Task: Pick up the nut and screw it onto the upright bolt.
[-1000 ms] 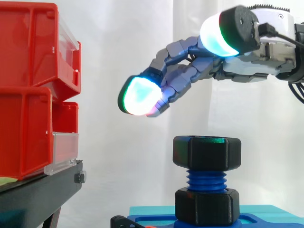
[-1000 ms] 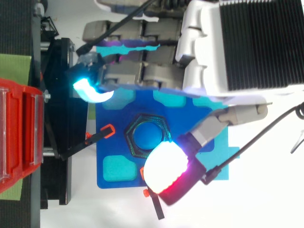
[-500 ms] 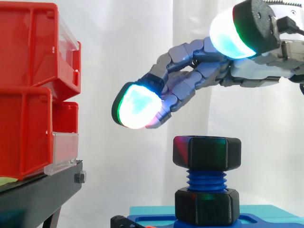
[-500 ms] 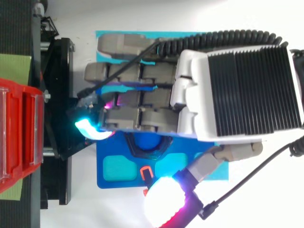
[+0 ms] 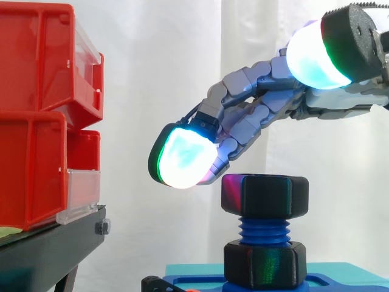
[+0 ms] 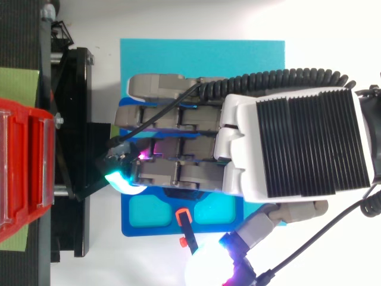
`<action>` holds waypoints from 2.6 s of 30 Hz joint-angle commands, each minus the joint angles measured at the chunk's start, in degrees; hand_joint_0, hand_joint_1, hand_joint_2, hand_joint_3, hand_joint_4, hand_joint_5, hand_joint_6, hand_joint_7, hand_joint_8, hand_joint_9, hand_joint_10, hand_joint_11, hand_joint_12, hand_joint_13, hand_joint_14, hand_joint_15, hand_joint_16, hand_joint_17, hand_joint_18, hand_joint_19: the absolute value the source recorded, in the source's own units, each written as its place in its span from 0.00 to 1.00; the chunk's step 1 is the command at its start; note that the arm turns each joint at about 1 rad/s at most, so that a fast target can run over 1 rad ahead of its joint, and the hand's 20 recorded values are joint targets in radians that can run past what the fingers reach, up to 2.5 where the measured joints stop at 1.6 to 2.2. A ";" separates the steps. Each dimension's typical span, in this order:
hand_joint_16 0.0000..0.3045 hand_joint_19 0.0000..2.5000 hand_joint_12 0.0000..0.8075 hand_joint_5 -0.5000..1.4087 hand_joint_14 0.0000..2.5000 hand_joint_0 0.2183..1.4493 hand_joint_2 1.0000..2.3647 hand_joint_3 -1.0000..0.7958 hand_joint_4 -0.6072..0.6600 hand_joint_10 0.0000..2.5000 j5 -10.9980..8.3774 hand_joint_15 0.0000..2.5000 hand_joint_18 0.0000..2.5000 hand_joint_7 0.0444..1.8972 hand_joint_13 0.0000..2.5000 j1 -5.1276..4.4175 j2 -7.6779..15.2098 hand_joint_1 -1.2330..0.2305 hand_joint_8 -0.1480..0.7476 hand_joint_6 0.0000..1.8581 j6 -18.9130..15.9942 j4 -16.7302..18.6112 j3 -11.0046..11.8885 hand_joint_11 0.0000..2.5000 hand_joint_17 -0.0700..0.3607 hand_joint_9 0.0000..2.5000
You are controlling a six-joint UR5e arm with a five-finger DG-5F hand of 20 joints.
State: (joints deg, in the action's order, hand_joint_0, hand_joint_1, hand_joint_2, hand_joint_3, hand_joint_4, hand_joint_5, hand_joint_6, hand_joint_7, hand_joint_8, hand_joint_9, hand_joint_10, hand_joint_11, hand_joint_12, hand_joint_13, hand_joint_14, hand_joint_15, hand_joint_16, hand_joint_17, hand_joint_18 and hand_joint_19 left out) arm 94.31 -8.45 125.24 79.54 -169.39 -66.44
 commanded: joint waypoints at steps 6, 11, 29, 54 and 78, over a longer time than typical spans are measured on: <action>0.12 0.00 0.42 0.19 0.00 0.19 0.00 0.28 0.66 0.00 0.26 0.00 0.00 0.39 0.12 0.36 0.00 0.81 0.47 0.27 0.52 -1.38 0.00 0.00 0.35 0.22; 0.10 0.00 0.38 0.20 0.00 0.20 0.00 0.28 0.69 0.00 0.35 0.00 0.00 0.44 0.14 0.63 0.00 0.80 0.48 0.27 0.88 -2.52 -0.53 0.00 0.32 0.24; 0.08 0.00 0.34 0.24 0.00 0.22 0.00 0.28 0.66 0.00 1.40 0.00 0.00 0.73 0.17 2.47 0.00 0.78 0.50 0.27 0.79 -2.79 -0.97 0.00 0.29 0.28; 0.05 0.00 0.31 0.24 0.00 0.23 0.00 0.28 0.67 0.00 5.80 0.00 0.10 0.62 0.28 6.60 -0.17 0.75 0.51 0.27 5.80 -9.20 5.98 0.00 0.24 0.44; 0.08 0.00 0.36 0.22 0.00 0.22 0.00 0.28 0.70 0.00 2.28 0.00 0.08 0.47 0.25 2.03 0.09 0.78 0.50 0.27 4.22 -6.13 6.41 0.00 0.29 0.39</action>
State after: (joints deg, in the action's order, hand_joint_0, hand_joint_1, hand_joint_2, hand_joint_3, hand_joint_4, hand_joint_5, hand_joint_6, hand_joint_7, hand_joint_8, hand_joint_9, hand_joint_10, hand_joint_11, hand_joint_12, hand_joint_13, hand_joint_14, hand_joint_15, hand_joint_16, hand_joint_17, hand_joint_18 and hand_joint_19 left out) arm 97.68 -5.46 125.25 84.44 -175.70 -59.80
